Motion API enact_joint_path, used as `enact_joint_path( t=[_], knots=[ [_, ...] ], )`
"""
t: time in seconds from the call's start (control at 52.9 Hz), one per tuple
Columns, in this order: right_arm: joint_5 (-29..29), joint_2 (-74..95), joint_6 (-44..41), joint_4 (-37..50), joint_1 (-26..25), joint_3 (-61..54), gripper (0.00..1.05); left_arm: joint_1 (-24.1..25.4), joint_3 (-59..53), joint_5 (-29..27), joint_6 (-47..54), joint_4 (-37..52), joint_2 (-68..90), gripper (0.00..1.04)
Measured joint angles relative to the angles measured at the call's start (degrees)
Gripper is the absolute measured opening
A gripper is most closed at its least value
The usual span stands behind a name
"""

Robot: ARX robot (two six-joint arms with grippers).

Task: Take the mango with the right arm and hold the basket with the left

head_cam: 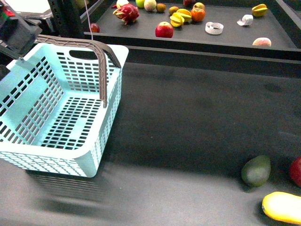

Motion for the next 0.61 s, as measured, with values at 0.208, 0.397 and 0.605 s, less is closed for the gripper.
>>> enact_joint_path(
  t=[0.208, 0.397, 0.605],
  knots=[
    [0.0, 0.0, 0.0, 0.0, 0.0, 0.0, 0.97, -0.35, 8.48, 1.07, -4.33, 0.15, 10.29, 0.99],
    [-0.02, 0.0, 0.0, 0.0, 0.0, 0.0, 0.97, -0.11, 14.62, 1.09, -6.88, -0.55, 17.73, 0.99],
    [0.0, 0.0, 0.0, 0.0, 0.0, 0.0, 0.97, 0.72, 21.62, 0.92, -8.74, -1.99, 22.25, 0.99]
  ],
)
